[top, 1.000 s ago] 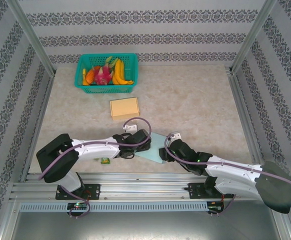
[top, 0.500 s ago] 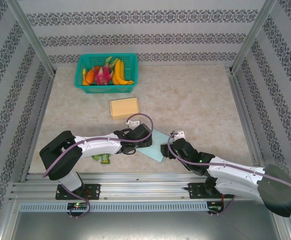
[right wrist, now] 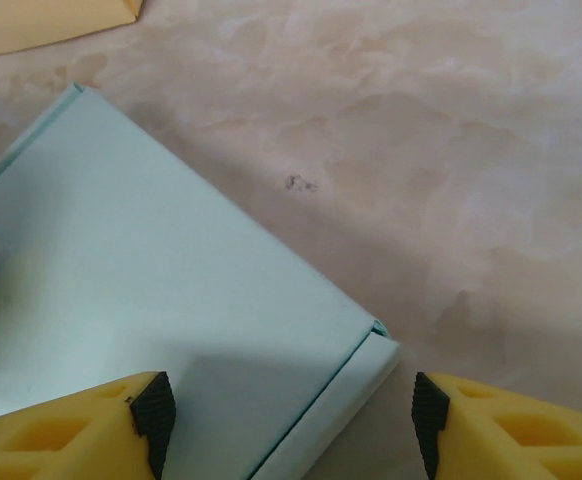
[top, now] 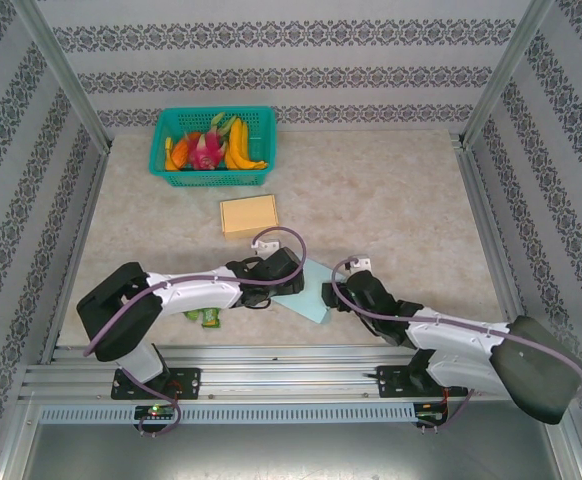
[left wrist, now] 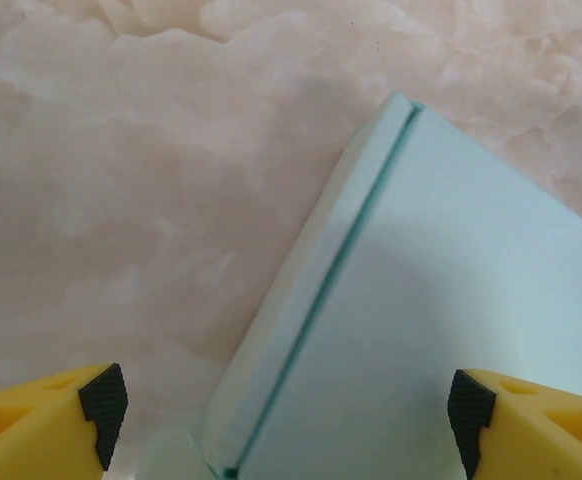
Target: Fold the paper box
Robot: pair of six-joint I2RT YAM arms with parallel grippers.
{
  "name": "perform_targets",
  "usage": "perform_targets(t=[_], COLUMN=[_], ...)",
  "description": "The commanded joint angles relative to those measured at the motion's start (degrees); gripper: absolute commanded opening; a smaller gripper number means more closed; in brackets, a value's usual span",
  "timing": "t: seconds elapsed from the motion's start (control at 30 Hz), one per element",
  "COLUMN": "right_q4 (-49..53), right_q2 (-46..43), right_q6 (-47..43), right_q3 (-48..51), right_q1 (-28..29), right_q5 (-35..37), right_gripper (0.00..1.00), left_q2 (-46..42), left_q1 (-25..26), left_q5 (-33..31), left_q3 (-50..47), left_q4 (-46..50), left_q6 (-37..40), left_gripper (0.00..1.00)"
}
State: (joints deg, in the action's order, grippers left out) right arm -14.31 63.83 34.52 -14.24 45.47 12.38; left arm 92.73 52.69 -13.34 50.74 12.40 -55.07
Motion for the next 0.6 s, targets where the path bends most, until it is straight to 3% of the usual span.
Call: perform_targets(t=[0.0,0.2,0.57], right_q4=[-1.92,-1.87,-0.11], right_q2=[2.92,4.35,2.14], right_q6=[0.46,-0.05,-1.44], right_q3=[-1.23,-1.53,-1.19], right_q1=[-0.14,-0.06,-0.21], right_q5=[-1.27,-0.68,-0.2], right_gripper=[0.65,0.65,0.65], left_q2=[-2.87,-3.78,-2.67], left_q1=[-0.59,-1.04,-4.85], left_q5=[-0.64,0.9,8.21], left_q3=[-0.97,0.4,1.33], left_q4=[2.66,6.55,4.39], left_q6=[0.57,-3.64,-5.83], left_gripper=[0.87,1.0,1.0])
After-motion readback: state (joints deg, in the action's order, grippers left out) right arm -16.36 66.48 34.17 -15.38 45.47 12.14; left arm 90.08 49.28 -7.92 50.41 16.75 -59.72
